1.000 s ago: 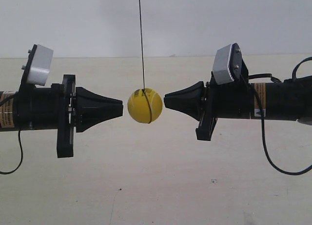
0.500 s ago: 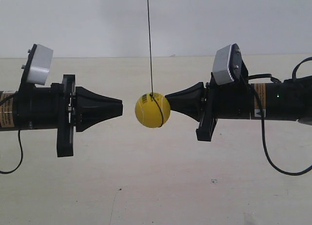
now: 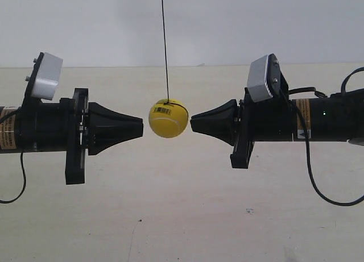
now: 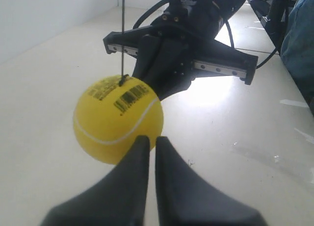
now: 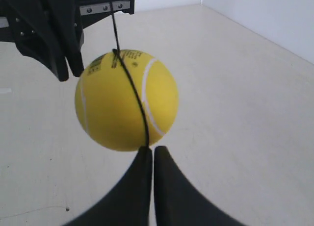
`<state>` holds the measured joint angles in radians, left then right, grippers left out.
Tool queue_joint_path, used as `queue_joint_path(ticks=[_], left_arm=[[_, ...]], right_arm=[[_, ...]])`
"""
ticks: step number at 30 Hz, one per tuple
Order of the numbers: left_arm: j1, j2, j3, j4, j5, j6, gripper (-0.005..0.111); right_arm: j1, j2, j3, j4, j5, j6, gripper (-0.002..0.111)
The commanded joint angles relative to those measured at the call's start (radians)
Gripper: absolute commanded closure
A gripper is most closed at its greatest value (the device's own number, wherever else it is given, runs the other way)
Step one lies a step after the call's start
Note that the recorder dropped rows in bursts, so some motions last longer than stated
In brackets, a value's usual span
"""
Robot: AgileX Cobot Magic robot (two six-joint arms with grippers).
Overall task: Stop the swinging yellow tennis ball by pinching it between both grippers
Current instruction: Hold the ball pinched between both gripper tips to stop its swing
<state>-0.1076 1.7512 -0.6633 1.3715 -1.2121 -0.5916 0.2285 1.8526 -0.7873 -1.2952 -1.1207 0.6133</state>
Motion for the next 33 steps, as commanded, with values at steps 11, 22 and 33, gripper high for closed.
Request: queue_joint_path(ticks=[11,22,33], left_arm=[[-0.007,0.000,-0.012,0.002,-0.009,-0.010,0.102],[-0.040,0.000,-0.012,-0.011,0.006,0.002,0.102],[-0.040,0.000,-0.012,-0.013,0.009,0.002,0.102]], right_arm=[[0.002,-0.002,-0.004,-0.002,-0.004,0.006,0.108],[0.002,-0.002,-0.004,-0.002,-0.004,0.006,0.108],[0.002,-0.002,-0.004,-0.009,-0.009,0.010,0.108]])
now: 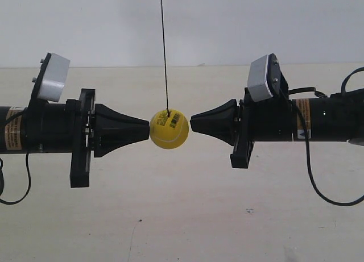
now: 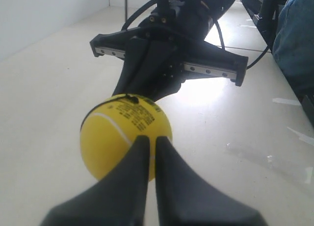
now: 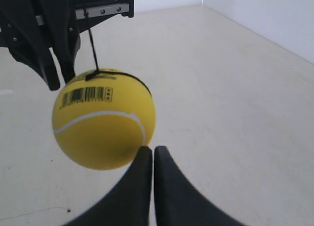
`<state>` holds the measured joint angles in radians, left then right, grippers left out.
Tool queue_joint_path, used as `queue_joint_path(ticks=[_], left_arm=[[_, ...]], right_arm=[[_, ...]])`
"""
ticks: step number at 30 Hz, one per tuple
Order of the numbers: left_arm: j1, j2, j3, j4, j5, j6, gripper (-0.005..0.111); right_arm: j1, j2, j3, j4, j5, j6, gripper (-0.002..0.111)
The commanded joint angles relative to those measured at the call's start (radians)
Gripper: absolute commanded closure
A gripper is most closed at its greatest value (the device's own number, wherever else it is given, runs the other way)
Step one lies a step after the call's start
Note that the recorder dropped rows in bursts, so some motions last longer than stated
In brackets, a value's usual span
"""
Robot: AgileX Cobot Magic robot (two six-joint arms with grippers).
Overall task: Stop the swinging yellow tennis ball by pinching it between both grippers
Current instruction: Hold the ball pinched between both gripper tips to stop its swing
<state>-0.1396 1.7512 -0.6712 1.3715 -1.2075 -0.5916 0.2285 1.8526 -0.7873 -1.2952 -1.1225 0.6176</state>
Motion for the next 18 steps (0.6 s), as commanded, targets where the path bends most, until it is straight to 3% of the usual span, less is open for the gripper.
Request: queue_joint_path(ticks=[1,18], left_arm=[[-0.008,0.000,-0.004,-0.013,0.004,0.002,0.102],[-0.009,0.000,-0.004,0.005,0.004,-0.009,0.102]], right_arm=[[0.002,-0.002,-0.004,-0.012,-0.007,0.005,0.108],[0.002,-0.002,-0.004,-0.015,-0.025,0.013,0.108]])
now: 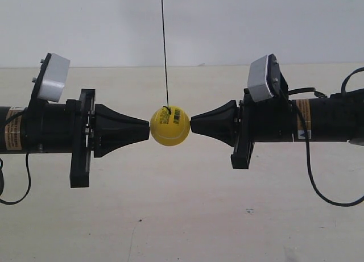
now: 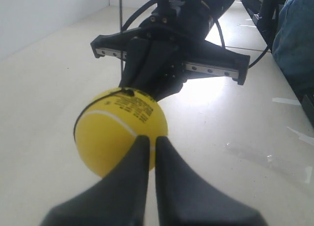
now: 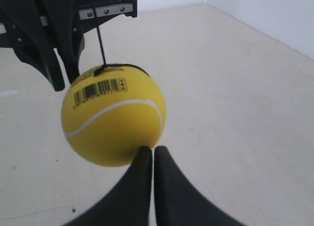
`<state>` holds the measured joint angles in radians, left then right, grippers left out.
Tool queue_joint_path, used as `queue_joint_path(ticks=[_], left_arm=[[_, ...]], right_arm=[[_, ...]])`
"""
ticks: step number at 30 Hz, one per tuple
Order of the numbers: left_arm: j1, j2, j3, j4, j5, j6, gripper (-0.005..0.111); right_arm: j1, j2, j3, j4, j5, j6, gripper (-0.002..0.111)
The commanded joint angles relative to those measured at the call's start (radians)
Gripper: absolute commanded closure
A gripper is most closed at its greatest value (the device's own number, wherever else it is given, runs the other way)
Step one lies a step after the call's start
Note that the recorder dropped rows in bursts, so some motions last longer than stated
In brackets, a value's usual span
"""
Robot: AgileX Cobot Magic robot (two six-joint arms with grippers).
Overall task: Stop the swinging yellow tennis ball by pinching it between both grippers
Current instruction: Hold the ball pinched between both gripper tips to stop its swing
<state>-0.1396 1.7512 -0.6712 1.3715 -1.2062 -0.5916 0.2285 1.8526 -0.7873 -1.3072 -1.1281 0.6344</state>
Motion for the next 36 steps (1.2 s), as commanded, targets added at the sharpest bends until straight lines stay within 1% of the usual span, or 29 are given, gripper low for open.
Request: queue_joint_path(ticks=[1,23,36], left_arm=[[-0.009,0.000,-0.004,0.005,0.003,-0.009,0.102],[-0.009,0.002,-0.004,0.005,0.003,-0.009,0.102],[-0.009,0.082,-0.027,-0.002,-0.015,-0.002,0.102]], right_arm=[[0.002,-0.002,-0.004,-0.001,-0.019,-0.004,0.108],[0.002,-0.002,-0.004,0.003,-0.030,-0.006,0.108],[0.002,-0.002,-0.004,0.001,-0.030,-0.006,0.108]])
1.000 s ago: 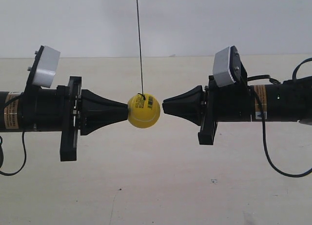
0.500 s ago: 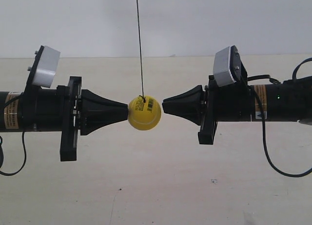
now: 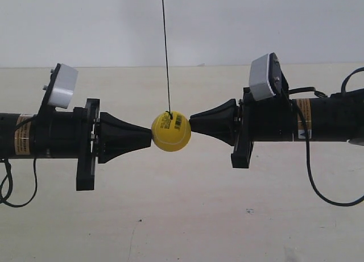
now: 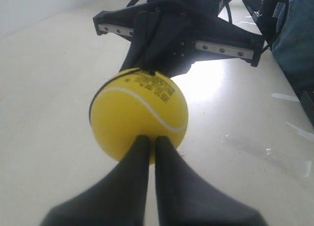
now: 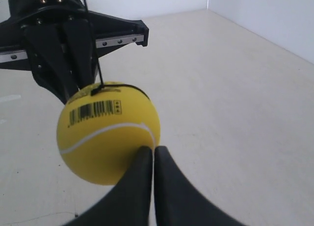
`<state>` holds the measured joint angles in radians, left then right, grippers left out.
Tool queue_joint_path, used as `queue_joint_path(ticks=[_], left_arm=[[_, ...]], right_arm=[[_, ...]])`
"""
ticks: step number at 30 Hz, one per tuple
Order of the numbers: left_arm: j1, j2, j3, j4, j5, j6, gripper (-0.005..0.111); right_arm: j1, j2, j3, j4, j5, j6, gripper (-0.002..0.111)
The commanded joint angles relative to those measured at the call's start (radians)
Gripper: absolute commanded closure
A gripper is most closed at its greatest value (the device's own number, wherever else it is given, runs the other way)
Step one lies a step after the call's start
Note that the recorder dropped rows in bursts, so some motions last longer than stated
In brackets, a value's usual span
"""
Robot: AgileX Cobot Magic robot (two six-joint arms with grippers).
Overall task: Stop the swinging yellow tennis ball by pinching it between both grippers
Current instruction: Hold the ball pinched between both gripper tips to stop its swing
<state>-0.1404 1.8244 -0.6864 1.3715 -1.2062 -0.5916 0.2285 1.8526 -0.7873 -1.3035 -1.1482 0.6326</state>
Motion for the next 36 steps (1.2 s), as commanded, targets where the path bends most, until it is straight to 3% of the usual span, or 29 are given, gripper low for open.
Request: queue_joint_path(ticks=[1,36], left_arm=[[-0.008,0.009,-0.012,-0.002,-0.015,-0.002,0.102],[-0.008,0.009,-0.012,-0.003,-0.015,-0.002,0.102]], right_arm=[[0.002,-0.002,-0.004,-0.003,-0.010,-0.004,0.108],[0.002,-0.002,-0.004,-0.003,0.013,-0.013,0.108]])
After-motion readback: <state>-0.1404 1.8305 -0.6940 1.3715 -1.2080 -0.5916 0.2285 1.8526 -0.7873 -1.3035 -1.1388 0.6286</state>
